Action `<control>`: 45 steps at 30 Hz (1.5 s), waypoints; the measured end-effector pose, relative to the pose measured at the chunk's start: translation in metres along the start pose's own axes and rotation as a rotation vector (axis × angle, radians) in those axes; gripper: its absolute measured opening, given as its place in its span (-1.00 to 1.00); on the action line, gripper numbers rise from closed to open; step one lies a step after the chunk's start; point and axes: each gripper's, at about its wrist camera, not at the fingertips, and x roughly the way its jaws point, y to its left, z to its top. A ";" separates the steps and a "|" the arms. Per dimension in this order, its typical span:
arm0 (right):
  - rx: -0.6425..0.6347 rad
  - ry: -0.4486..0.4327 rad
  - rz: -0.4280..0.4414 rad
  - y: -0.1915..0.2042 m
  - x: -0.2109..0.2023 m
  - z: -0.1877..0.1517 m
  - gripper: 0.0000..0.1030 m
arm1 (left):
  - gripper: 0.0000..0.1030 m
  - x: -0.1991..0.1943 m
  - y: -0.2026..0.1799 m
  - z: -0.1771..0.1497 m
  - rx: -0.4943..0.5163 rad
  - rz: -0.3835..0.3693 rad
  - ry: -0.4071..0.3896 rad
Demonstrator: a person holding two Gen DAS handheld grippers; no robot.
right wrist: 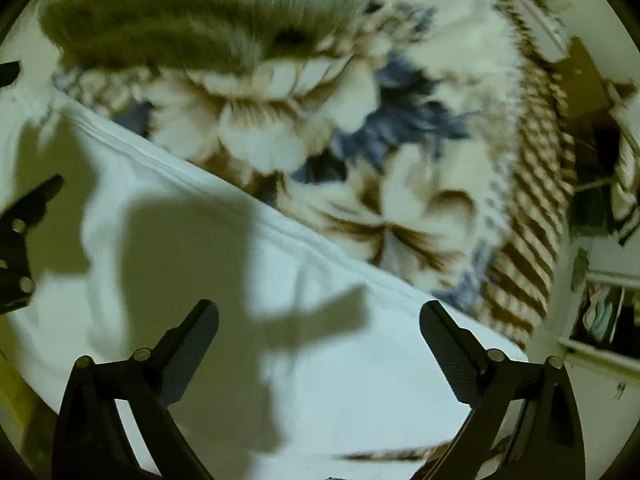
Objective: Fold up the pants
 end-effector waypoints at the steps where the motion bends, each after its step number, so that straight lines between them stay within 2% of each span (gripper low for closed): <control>1: -0.015 0.010 0.005 -0.001 0.008 0.005 0.94 | 1.00 0.006 -0.004 0.002 0.027 0.003 0.004; 5: -0.063 0.026 0.036 -0.005 0.029 0.020 0.87 | 1.00 0.025 -0.007 0.011 0.107 -0.049 0.007; 7: -0.071 0.041 0.080 -0.009 0.037 0.027 0.77 | 0.98 0.028 -0.002 0.014 0.120 -0.091 0.006; 9: -0.062 0.049 0.135 -0.013 0.041 0.032 0.48 | 0.62 0.028 0.008 0.017 0.115 -0.212 0.001; 10: -0.057 0.049 0.155 -0.014 0.042 0.032 0.38 | 0.23 0.027 0.012 0.017 0.110 -0.265 -0.003; 11: -0.053 0.045 0.172 -0.015 0.042 0.032 0.18 | -0.11 0.025 0.016 0.016 0.105 -0.299 -0.018; 12: -0.047 0.036 0.191 -0.014 0.040 0.031 -0.09 | -0.32 0.021 0.019 0.017 0.103 -0.311 -0.034; 13: -0.038 0.030 0.208 -0.015 0.038 0.030 -0.23 | -0.56 0.018 0.023 0.017 0.097 -0.324 -0.039; 14: -0.026 0.023 0.213 -0.015 0.036 0.030 -0.39 | -0.72 0.015 0.027 0.018 0.090 -0.335 -0.043; 15: -0.002 0.009 0.213 -0.016 0.032 0.025 -0.55 | -0.77 0.012 0.031 0.019 0.075 -0.352 -0.046; 16: 0.008 0.002 0.214 -0.016 0.030 0.023 -0.62 | -0.81 0.008 0.038 0.020 0.058 -0.369 -0.052; 20: 0.073 -0.051 0.203 -0.020 0.011 0.004 -0.77 | -0.88 -0.013 0.046 0.015 0.028 -0.377 -0.087; 24: 0.098 -0.103 0.197 -0.017 -0.020 -0.023 -0.88 | -0.90 -0.049 0.056 0.006 -0.051 -0.373 -0.133; 29: 0.120 -0.173 0.196 -0.001 -0.062 -0.065 -0.90 | -0.90 -0.101 0.054 -0.026 -0.151 -0.355 -0.185; 31: 0.121 -0.198 0.201 0.009 -0.077 -0.094 -0.90 | -0.90 -0.124 0.042 -0.055 -0.207 -0.362 -0.196; 32: 0.119 -0.206 0.202 0.018 -0.079 -0.103 -0.90 | -0.90 -0.121 0.031 -0.077 -0.228 -0.365 -0.202; 35: 0.106 -0.221 0.217 0.044 -0.094 -0.159 -0.90 | -0.91 -0.145 0.008 -0.134 -0.318 -0.384 -0.198; 40: 0.075 -0.224 0.234 0.084 -0.092 -0.220 -0.90 | -0.91 -0.163 -0.035 -0.213 -0.404 -0.378 -0.166; 45: 0.062 -0.174 0.266 0.119 -0.059 -0.268 -0.90 | -0.91 -0.143 -0.075 -0.261 -0.468 -0.385 -0.087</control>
